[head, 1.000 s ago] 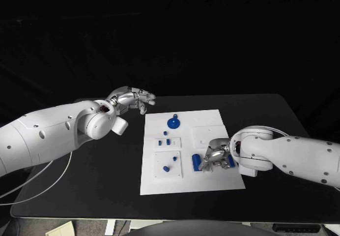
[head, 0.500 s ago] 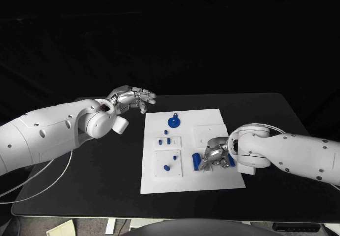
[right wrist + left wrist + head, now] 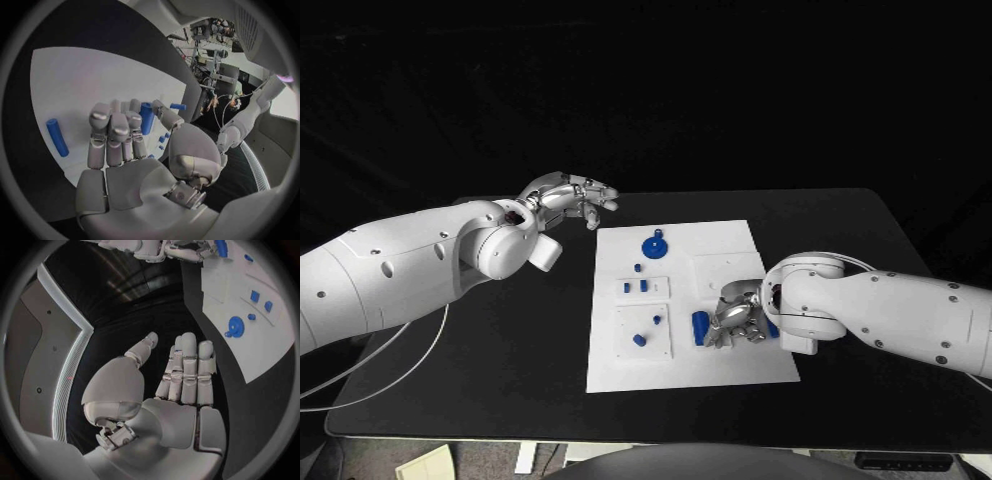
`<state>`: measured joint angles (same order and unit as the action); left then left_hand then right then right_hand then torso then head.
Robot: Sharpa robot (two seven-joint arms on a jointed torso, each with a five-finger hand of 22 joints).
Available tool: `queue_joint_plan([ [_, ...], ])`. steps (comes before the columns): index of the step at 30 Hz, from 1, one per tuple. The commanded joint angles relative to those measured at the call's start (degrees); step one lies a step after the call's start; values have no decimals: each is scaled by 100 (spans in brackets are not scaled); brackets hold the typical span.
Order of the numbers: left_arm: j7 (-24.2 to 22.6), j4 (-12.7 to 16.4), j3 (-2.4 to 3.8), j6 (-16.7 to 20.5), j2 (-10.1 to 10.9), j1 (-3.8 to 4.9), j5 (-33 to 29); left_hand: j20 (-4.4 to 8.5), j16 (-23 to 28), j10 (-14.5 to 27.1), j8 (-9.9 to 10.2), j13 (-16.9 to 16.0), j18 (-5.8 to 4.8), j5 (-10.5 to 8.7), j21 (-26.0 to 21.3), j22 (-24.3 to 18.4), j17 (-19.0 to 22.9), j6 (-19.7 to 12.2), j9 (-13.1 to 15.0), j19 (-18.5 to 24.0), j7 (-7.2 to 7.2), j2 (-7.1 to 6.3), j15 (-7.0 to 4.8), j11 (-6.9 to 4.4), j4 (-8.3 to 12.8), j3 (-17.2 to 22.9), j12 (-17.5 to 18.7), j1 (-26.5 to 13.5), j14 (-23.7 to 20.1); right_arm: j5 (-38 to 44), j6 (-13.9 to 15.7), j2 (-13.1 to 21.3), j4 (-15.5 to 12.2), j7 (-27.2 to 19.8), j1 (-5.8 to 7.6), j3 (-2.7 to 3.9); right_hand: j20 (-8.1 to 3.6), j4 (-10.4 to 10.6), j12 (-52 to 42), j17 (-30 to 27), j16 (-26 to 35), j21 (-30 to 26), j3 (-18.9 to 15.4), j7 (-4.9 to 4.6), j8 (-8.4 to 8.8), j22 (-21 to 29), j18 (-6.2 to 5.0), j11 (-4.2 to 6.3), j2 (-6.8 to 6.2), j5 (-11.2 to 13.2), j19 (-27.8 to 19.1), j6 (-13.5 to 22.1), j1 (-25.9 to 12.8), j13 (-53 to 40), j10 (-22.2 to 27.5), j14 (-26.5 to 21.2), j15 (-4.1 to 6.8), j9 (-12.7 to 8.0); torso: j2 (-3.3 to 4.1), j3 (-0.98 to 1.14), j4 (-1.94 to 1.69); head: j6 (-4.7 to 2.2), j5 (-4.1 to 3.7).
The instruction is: Assemble the parts on the task board
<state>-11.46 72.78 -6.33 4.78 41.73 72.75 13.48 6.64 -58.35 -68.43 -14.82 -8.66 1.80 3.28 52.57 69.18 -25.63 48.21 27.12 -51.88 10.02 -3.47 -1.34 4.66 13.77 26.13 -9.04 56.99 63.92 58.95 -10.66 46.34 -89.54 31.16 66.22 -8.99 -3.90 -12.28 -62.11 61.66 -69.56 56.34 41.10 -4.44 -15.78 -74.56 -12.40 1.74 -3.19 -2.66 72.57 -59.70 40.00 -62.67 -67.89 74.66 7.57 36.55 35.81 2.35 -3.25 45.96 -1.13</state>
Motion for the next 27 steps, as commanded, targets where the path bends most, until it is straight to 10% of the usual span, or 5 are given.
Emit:
queue_joint_plan([
  [1, -21, 12, 3, -98, 0, 2, -5, 28, 22, 0, -19, -8, 462, -3, -35, 5, -8, -11, -5, -7, 10, 10, 0, 36, -44, 2, -3, -23, 10, 86, -28, 16, 72, 237, -55, -41, 32, 3, 22, 10, 23, 27, 26, -22, 39, -6, -260, -1, 26, -22, -3, 7, -1, -6, -23, 30, 14, -13, 0, -3, 2, 1, 1],
  [7, -15, 10, 3, -100, 6, 2, -5, 27, 23, 2, -20, -8, 462, -3, -35, 6, -8, -12, -6, -6, 10, 11, 0, 36, -46, 3, -3, -23, 9, 92, 147, 74, 27, 132, -55, -40, 43, 27, 22, 14, 26, 30, 30, -23, 39, -6, -260, -2, -20, -18, -2, 0, -47, -10, -28, 33, 11, -13, 0, 1, -1, -16, 11],
  [18, -6, -4, 3, -101, -5, 2, 1, 28, 25, 3, -20, -8, 462, -2, -36, 8, -10, -14, -7, -6, 11, 10, 1, 36, -45, 4, -3, -19, 9, -5, 13, 161, -88, -153, -54, -39, 47, -105, 41, 24, 54, 27, -367, -35, 62, -4, -260, -13, -827, -16, -22, 49, -250, -27, 11, 26, 4, -1, -1, 4, 6, -7, -1],
  [27, -2, -9, 3, -97, -5, 2, 1, 28, 26, 4, -21, -8, 462, -2, -37, 8, -11, -15, -7, -6, 11, 10, 1, 37, -45, 5, -3, -17, 8, 116, 275, 275, -155, -231, -51, -36, 12, -354, 45, 50, 73, 2, -832, -23, 47, 18, -260, -1, -773, -16, -41, 59, -120, -47, 18, 21, 17, 52, 0, 3, 0, -20, -15],
])
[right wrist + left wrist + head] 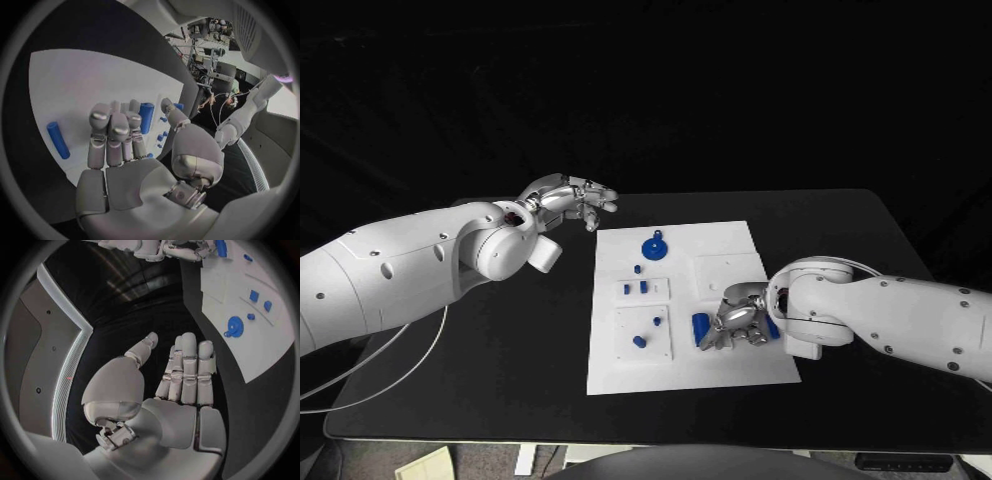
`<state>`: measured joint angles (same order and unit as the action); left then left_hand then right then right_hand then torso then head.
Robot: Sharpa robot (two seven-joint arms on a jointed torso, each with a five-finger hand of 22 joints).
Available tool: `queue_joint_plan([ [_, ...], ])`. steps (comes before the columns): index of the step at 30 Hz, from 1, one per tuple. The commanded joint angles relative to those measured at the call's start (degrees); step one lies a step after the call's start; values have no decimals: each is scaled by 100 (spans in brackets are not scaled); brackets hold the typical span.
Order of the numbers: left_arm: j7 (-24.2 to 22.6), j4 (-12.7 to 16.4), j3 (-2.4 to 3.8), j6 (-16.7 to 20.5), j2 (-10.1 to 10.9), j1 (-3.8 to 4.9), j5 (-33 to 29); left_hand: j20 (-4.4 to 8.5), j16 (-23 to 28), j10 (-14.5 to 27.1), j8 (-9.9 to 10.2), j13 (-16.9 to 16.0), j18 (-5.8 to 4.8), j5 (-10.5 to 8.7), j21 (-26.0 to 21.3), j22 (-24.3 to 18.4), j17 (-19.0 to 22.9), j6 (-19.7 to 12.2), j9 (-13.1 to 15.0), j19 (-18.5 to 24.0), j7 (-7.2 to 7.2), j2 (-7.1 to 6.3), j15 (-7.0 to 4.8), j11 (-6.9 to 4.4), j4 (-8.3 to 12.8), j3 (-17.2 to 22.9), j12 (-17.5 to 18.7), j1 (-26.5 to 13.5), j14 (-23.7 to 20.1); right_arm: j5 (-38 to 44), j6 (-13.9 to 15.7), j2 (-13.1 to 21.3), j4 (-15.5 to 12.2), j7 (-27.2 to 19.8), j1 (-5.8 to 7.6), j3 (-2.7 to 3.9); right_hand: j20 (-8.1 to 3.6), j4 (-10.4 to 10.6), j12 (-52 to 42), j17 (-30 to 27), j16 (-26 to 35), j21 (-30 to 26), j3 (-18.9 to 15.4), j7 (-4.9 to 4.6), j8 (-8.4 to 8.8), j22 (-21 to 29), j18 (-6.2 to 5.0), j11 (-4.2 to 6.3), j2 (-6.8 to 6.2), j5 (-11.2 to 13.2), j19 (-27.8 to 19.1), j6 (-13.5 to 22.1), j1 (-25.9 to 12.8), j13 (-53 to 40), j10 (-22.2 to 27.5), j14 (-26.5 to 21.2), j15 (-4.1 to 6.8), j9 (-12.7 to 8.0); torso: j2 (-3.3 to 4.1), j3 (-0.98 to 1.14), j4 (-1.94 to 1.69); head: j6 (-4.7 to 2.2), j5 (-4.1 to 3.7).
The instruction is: Assemble the parts on the task board
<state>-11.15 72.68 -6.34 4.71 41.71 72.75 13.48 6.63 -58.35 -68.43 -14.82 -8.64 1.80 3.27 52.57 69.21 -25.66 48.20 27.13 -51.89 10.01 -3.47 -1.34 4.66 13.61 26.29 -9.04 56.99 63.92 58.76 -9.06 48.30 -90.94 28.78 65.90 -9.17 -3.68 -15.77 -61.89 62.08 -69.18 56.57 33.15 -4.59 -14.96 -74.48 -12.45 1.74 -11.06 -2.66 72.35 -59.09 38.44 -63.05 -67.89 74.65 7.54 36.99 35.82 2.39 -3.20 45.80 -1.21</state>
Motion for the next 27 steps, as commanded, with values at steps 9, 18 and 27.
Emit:
queue_joint_plan([
  [9, -29, 6, 3, -83, -12, 2, 4, 29, 28, 4, -22, -10, 462, -3, -38, 6, -9, -16, -9, -4, 11, 9, 1, 36, -28, -10, -3, -14, 8, 134, 145, 418, -302, -336, 143, 126, -27, -25, 30, 16, 45, -32, -119, -3, -29, 24, -255, 6, 220, -15, -8, 2, 73, -10, 6, 24, 30, 14, -3, -2, 1, -44, -12],
  [18, -33, 0, 3, -83, -33, 2, 6, 28, 28, 4, -23, -10, 462, -2, -38, 7, -10, -16, -9, -4, 11, 10, 1, 37, -28, -9, -3, -11, 8, -41, 237, 652, -342, -474, 350, 305, -38, -24, 33, 21, 52, -37, -131, -3, -23, 32, -255, 6, 351, -19, 0, 3, 116, -10, -4, 28, 30, 14, -2, 10, 4, -84, -42],
  [27, -32, -3, 3, -75, -34, 1, 8, 28, 30, 5, -24, -11, 462, -3, -39, 9, -12, -16, -10, -4, 11, 10, 1, 37, -29, -8, -3, -9, 8, 1642, -62, 893, -97, -216, 407, 324, -45, 46, 48, 31, 66, -46, 47, -4, -10, 48, -255, 5, 360, -14, 22, -9, 318, -6, -22, 42, 29, 11, 0, 4, 1, -115, -130],
])
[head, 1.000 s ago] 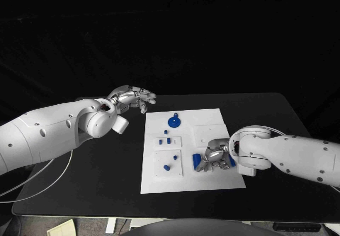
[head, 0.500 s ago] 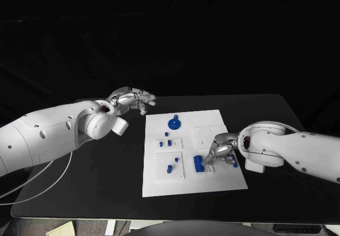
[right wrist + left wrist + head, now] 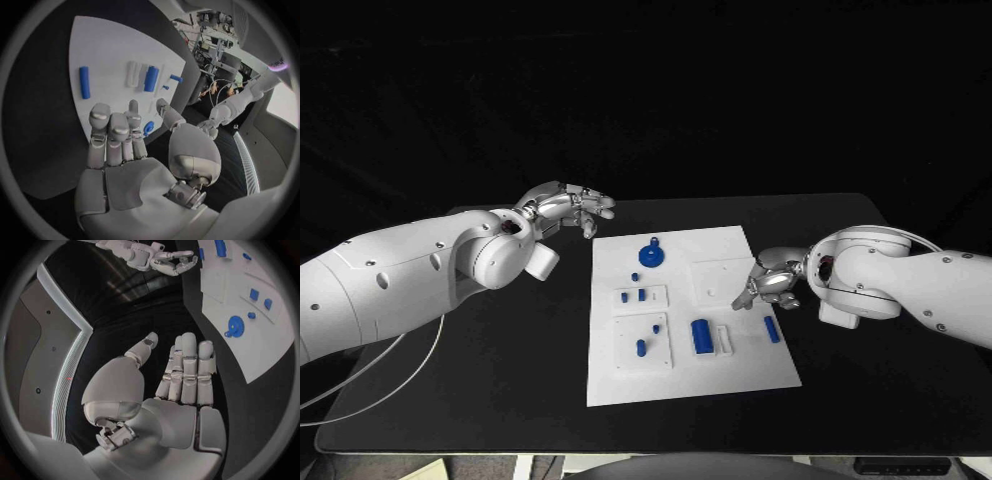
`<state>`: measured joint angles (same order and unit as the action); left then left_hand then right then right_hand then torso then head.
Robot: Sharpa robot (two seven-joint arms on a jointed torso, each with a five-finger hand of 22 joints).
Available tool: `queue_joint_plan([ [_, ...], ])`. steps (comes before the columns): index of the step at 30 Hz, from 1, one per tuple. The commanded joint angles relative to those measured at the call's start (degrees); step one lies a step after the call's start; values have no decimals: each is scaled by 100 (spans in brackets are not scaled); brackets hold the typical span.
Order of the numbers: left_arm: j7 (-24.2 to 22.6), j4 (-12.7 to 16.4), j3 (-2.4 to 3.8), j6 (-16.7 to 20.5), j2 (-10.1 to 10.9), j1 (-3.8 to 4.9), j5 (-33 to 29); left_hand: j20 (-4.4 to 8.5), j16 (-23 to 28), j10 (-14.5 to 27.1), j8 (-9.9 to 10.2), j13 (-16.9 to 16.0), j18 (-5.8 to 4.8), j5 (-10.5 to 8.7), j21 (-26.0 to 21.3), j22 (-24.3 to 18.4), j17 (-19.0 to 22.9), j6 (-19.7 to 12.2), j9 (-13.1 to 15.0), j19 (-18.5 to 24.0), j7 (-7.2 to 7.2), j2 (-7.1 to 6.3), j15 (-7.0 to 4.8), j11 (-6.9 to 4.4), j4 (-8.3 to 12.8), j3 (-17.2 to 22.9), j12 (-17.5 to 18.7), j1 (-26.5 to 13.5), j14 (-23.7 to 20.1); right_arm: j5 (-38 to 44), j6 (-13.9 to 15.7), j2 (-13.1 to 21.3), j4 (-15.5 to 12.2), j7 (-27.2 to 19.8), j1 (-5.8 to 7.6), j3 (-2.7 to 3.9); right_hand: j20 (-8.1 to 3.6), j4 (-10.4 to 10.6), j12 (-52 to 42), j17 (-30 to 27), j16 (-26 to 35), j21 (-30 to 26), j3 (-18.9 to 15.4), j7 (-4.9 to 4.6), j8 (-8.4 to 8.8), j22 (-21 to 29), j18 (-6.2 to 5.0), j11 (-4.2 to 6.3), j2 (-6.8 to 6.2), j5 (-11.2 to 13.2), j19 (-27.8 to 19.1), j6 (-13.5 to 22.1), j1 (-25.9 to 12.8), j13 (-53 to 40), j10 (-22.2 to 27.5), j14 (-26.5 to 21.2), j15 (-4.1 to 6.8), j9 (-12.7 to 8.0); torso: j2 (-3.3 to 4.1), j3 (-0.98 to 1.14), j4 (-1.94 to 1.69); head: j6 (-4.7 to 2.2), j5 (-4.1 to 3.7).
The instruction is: Assemble the parts on the task board
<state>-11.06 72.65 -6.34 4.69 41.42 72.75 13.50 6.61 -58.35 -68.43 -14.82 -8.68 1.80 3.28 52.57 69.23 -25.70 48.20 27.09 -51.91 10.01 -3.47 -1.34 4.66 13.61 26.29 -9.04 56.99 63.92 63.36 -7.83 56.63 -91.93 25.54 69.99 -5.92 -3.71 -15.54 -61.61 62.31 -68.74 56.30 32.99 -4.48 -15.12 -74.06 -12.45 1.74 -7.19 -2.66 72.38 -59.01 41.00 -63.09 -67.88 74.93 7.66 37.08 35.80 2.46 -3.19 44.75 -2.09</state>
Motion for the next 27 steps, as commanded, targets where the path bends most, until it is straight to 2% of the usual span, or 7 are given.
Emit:
queue_joint_plan([
  [1, -40, 1, 3, -74, -1, 1, 8, 30, 30, 5, -24, -7, 462, -3, -39, 6, -9, -16, -5, -2, 11, 10, 1, 37, -29, -8, -3, -9, 8, 1353, -205, 94, -7, 131, -1, -1, -40, 33, 21, 9, 24, -18, 86, -16, 9, 7, -255, 4, -42, -14, 21, -16, 82, -2, -24, 16, 16, 2, 2, -3, -2, -16, -65],
  [2, -39, 2, 3, -75, 2, 1, 9, 30, 30, 5, -25, -7, 462, -3, -39, 6, -9, -16, -5, -2, 11, 10, 1, 37, -29, -8, -4, -9, 8, 1446, -237, 128, -17, 169, -1, -1, -39, 41, 22, 10, 25, -18, 107, -17, 11, 7, -255, 3, -57, -14, 23, -16, 102, -2, -26, 17, 15, 2, 1, -2, -1, -22, -104],
  [7, -42, 7, 3, -79, 7, 1, 11, 30, 30, 5, -25, -8, 462, -3, -39, 7, -9, -17, -6, -2, 11, 8, 1, 37, -29, -8, -4, -8, 8, 1585, -333, 261, -52, 340, -4, -6, -27, 84, 27, 14, 28, -14, 191, -18, 11, 8, -255, 1, -99, -15, 29, -27, 170, 1, -40, 26, 10, 4, -1, -9, 3, -31, -180],
  [9, -42, 5, 3, -78, 9, 1, 11, 30, 31, 5, -25, -8, 462, -3, -39, 7, -10, -17, -6, -2, 11, 8, 1, 37, -29, -8, -4, -8, 8, 1637, -387, 297, -41, 407, -5, -11, -12, 191, 34, 18, 33, -12, 311, -20, 16, 11, -255, -4, -173, -14, 39, -32, 216, 4, -50, 34, 5, 3, -2, -9, 5, -34, -212],
  [15, -42, 9, 3, -85, 15, 1, 11, 29, 31, 5, -26, -8, 462, -3, -40, 8, -11, -17, -6, -2, 11, 7, 1, 37, -30, -9, -4, -8, 8, 2077, -481, 350, -11, 501, -87, -45, -1, 242, 37, 20, 36, -6, 330, -23, 15, 8, -255, -5, -186, -13, 41, -39, 205, 4, -54, 37, 1, 5, 1, -12, -3, -51, -317],
  [22, -40, 10, 3, -90, 21, 1, 11, 29, 32, 5, -27, -8, 462, -3, -40, 9, -12, -17, -6, -2, 12, 7, 2, 37, -31, -9, -4, -8, 8, 2120, -660, 338, 90, 640, -180, -59, 25, 326, 44, 24, 38, 5, 304, -24, 14, -1, -255, -7, -152, -13, 34, -51, 126, 5, -60, 40, -6, 9, 3, -11, -11, -50, -362],
  [27, -42, 12, 3, -87, 32, 1, 11, 29, 33, 5, -28, -8, 461, -4, -41, 10, -13, -18, -7, -2, 12, 5, 2, 37, -32, -9, -4, -9, 8, 2121, -652, 280, 113, 608, -335, -67, 28, 325, 44, 25, 38, 7, 298, -23, 12, -4, -255, -7, -138, -13, 32, -55, 124, 5, -61, 41, -6, 11, 3, -13, -6, -32, -372],
])
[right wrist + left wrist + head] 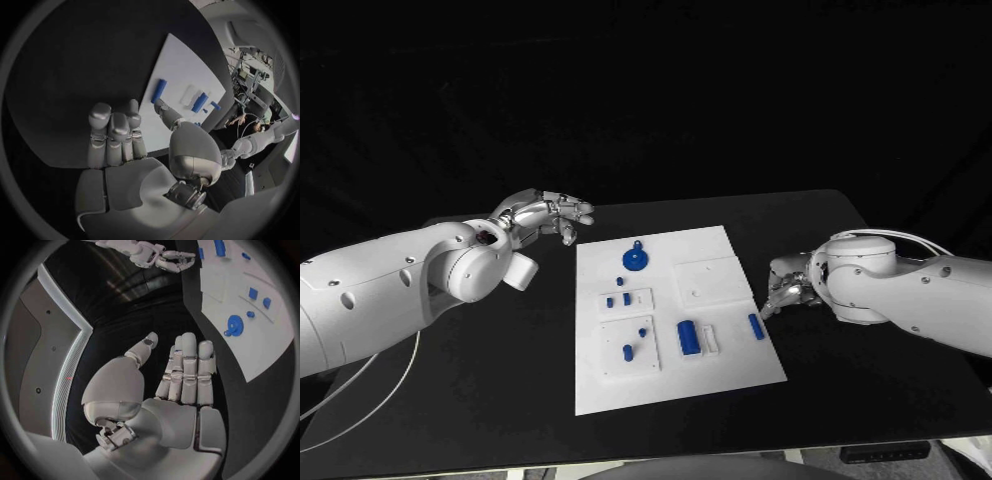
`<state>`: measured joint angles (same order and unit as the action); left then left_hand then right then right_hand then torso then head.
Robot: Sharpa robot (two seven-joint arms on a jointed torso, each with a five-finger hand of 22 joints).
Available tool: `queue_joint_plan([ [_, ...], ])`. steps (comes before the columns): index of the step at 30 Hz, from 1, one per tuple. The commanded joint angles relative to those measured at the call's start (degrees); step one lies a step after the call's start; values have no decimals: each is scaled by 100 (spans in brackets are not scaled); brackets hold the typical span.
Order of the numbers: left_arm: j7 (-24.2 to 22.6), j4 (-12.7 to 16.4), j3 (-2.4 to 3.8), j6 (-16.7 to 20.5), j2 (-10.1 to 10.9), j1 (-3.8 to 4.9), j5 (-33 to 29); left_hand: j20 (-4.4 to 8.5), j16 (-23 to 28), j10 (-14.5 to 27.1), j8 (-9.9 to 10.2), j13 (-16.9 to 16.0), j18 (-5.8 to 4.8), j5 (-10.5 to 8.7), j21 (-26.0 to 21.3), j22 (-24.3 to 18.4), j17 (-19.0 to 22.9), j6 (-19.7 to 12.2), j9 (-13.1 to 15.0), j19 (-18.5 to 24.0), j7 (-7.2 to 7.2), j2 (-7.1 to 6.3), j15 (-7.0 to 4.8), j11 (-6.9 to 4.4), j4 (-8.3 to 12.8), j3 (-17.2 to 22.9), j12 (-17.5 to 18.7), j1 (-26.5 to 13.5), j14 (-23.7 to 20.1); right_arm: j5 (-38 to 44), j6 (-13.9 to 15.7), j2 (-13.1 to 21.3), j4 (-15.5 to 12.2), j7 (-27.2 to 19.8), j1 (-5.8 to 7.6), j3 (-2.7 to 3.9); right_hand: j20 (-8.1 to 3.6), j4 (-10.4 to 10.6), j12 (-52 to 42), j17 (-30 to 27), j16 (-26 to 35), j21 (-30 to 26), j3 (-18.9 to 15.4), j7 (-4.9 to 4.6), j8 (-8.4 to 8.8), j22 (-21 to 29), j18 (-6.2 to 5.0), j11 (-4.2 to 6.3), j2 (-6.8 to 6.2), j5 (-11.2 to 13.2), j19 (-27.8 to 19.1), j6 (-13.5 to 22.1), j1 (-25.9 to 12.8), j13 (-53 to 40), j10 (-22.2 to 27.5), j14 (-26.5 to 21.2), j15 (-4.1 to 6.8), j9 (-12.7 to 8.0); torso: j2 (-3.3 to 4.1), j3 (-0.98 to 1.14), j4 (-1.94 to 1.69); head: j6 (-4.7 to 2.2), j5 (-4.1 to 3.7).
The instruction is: Assemble the parts on the task board
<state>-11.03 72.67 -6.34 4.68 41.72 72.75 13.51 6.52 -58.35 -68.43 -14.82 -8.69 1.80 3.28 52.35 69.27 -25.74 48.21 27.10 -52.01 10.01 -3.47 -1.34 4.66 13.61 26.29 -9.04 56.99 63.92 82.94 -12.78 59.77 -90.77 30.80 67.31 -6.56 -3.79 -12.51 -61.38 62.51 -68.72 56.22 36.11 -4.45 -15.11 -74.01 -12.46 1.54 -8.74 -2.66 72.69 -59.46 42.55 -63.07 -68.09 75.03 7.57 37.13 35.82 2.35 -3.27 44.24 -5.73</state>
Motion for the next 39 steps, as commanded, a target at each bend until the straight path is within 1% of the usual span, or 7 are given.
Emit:
queue_joint_plan([
  [1, -47, 10, 3, -86, 3, 2, 9, 39, 33, 6, -28, -7, 461, -4, -19, 6, -9, -18, -8, 8, 12, 5, 2, 37, -33, -9, -4, -9, 8, 163, -157, -53, 1, 74, -84, -4, 37, 22, 22, 6, 37, 15, -15, -26, 11, -9, -254, 14, 18, -13, 1, -10, -31, 3, -41, 31, 3, 6, 2, -2, 4, 22, -6],
  [9, -44, 14, 3, -95, 11, 1, 10, 38, 34, 6, -29, -8, 461, -3, -20, 7, -11, -19, -8, 8, 12, 7, 2, 37, -35, -9, -5, -10, 8, 158, -102, -190, 19, 25, -177, -4, 40, 23, 22, 7, 37, 18, -23, -24, 8, -12, -254, 15, 28, -12, -1, -17, -37, 3, -44, 31, 3, 8, 2, -1, -7, 42, -11],
  [16, -42, 17, 3, -96, 12, 1, 10, 38, 35, 6, -29, -8, 461, -4, -20, 8, -12, -19, -9, 8, 12, 7, 2, 38, -36, -9, -5, -10, 8, 140, -35, -243, -10, 3, -223, -4, 45, 29, 22, 8, 37, 20, -35, -23, 6, -14, -254, 16, 37, -13, -4, -22, -51, 2, -48, 32, 3, 9, 0, -3, -1, 53, -10],
  [21, -38, 17, 3, -100, 17, 1, 10, 38, 36, 6, -30, -8, 461, -4, -21, 9, -13, -20, -9, 8, 12, 7, 2, 38, -38, -9, -5, -10, 8, 132, 2, -283, -20, 35, -243, -5, 48, 34, 23, 9, 39, 24, -21, -18, 5, -17, -254, 21, 115, -13, -8, -30, -37, 2, -55, 32, 7, 12, 1, -6, -5, 63, -1],
  [27, -37, 13, 3, -95, 19, 1, 10, 38, 37, 7, -30, -8, 461, -3, -21, 9, -14, -20, -10, 7, 12, 9, 2, 38, -39, -9, -5, -10, 8, 139, 93, -275, -66, 83, -242, -4, 46, 7, 25, 12, 40, 28, 58, -13, 5, -20, -254, 26, 181, -13, -11, -40, 52, 1, -64, 35, 13, 13, 1, -5, -2, 62, 3],
  [34, -28, 7, 3, -91, 20, 1, 10, 38, 38, 7, -31, -9, 461, -3, -22, 10, -15, -21, -10, 7, 12, 9, 2, 38, -41, -9, -5, -10, 9, 138, 179, -162, -260, 115, -232, 8, 49, 17, 26, 13, 41, 31, 103, -12, 5, -21, -254, 27, 186, -13, -8, -47, 72, 1, -71, 37, 13, 13, -1, 1, 1, 60, 25],
  [39, -24, 5, 3, -95, 22, 1, 10, 38, 38, 8, -32, -9, 460, -3, -23, 11, -16, -21, -10, 8, 13, 9, 2, 38, -42, -9, -5, -11, 8, 71, 247, -94, -400, 130, -107, 33, 53, 40, 29, 13, 43, 32, 142, -12, 7, -19, -254, 27, 159, -13, -4, -50, 72, 1, -76, 39, 13, 13, -2, -2, 0, 55, 25],
])
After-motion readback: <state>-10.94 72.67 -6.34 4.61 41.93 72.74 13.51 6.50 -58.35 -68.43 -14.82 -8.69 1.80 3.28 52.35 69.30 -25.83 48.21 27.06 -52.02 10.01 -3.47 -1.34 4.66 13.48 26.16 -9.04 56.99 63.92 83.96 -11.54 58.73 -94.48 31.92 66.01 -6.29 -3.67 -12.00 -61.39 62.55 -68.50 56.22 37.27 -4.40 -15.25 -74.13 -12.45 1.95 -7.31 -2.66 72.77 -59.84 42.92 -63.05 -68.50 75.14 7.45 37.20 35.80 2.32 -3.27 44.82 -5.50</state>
